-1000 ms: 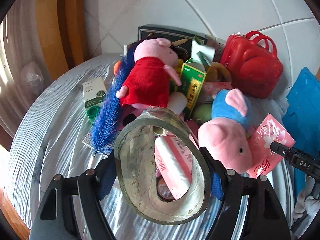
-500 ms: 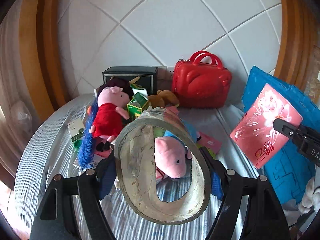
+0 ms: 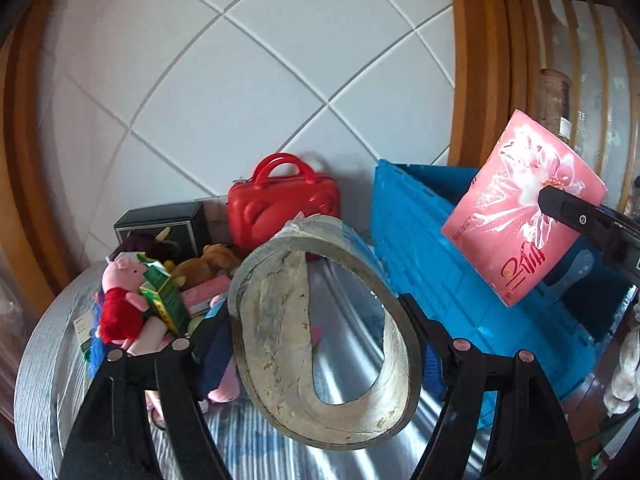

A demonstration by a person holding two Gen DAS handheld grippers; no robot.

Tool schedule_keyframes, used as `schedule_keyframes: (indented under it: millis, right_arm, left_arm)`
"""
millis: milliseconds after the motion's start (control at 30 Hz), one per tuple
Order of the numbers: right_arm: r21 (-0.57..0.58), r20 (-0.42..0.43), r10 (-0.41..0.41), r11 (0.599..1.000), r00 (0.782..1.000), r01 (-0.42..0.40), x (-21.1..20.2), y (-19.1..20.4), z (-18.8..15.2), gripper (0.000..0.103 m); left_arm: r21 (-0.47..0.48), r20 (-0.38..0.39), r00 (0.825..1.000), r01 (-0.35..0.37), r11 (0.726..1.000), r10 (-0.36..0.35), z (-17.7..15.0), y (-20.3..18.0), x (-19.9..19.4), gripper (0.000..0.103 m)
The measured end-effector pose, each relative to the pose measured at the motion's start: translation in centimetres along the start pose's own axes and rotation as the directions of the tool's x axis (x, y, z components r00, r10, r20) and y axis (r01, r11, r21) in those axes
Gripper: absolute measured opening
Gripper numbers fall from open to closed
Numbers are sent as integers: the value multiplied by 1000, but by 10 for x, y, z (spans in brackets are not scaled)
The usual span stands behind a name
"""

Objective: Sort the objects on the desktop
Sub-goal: 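Carry the tissue pack and tape roll into the blue bin and release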

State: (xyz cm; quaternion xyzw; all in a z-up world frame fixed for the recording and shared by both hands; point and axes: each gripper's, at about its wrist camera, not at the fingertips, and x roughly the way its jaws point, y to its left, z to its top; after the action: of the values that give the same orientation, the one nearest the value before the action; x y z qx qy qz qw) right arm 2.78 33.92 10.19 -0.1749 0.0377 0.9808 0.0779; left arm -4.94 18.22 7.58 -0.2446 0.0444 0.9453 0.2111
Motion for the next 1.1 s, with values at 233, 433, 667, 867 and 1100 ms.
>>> schedule_keyframes:
  millis: [233,433,667,867,1100]
  right_arm:
    - [12,45,-165,986,985,164,-31,-87,17,51]
    - [1,-38,-289,957,957,289,-21,-166,9,51]
    - [-28,-106,-378,926,920,377,-18,-227,-18,51]
    - [-37,-156,-411,911,898,411,-13,-266,-30,52]
    - [-60,-206,-410,912,888,407,0,-281,-44,52]
  left_arm:
    - [59,49,994,90,994,-93,39,-92,2,75]
    - [106,26,987,155,982,-159,73,-176,22,75]
    - [172,-136,975,200,965,-177,69,-270,65,75]
    - [214,-196,966,209,954,-168,59,-311,82,75]
    - [227,-216,967,182,957,-133,55,-321,92,75]
